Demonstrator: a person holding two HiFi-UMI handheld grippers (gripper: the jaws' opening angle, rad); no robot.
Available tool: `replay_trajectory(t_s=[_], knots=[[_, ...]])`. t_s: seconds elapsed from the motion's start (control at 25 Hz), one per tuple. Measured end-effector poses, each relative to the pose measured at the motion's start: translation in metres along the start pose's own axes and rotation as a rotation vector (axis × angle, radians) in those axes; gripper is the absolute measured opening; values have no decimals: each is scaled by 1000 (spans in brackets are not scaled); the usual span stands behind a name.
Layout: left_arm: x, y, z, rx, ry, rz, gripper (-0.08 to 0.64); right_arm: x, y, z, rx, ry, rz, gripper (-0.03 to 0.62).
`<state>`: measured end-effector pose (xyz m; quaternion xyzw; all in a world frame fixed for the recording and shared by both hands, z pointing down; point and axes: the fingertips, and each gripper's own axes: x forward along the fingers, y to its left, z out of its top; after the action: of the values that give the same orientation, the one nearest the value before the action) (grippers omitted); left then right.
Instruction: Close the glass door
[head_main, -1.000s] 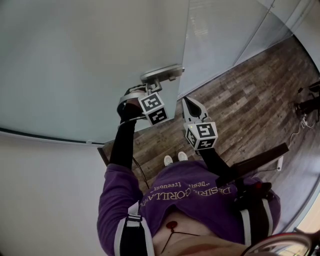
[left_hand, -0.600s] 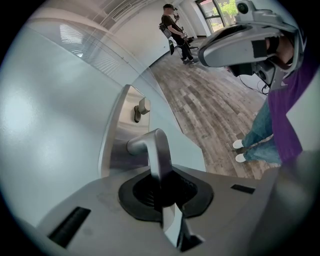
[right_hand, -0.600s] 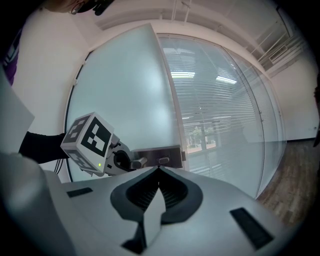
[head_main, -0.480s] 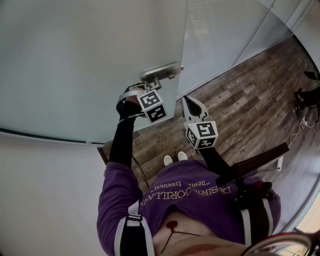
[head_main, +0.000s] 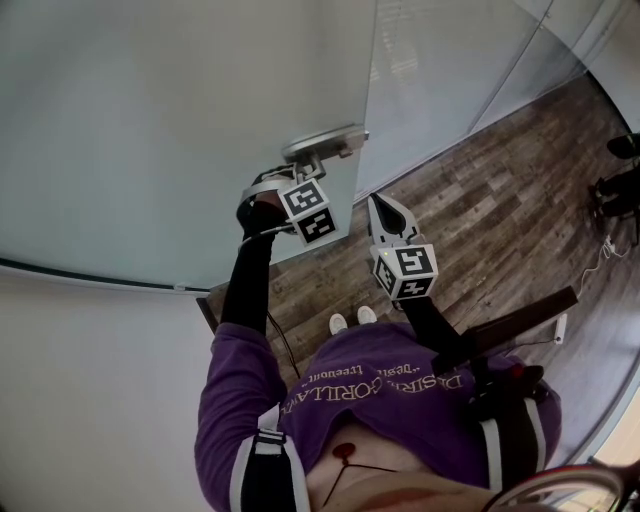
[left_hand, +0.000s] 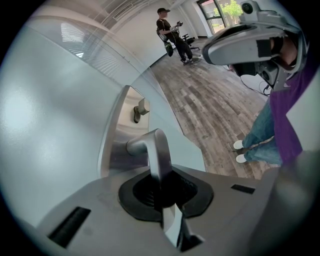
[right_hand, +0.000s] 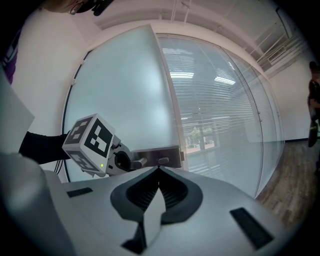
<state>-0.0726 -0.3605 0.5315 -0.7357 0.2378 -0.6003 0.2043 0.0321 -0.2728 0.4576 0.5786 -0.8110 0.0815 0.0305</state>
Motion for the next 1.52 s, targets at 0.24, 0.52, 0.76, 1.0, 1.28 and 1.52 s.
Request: replay_trajectory(t_s=[0.24,0.52,0.76,1.0,1.28,1.52], knots=[[-1,9,9,-9,-22,-22,23,2,-7,11,0,-9,-38,-3],[6,19,16,-33,-62,-41,3,5,-11,16,5,-10,-70,-3],[5,16,14,-73,-77,-64,3,10,-14,18,-4,-19,-56,-3],[9,12,12,-80,-54,-54,3,24,-25,22,-7,-27,-10,-3],[15,21,11,-92,-23,-58,3,44,-42,33,-4,-28,39,-3],[19,23,9,-103,3,-44,3,53,-45,34,-5,-27,91,-3]])
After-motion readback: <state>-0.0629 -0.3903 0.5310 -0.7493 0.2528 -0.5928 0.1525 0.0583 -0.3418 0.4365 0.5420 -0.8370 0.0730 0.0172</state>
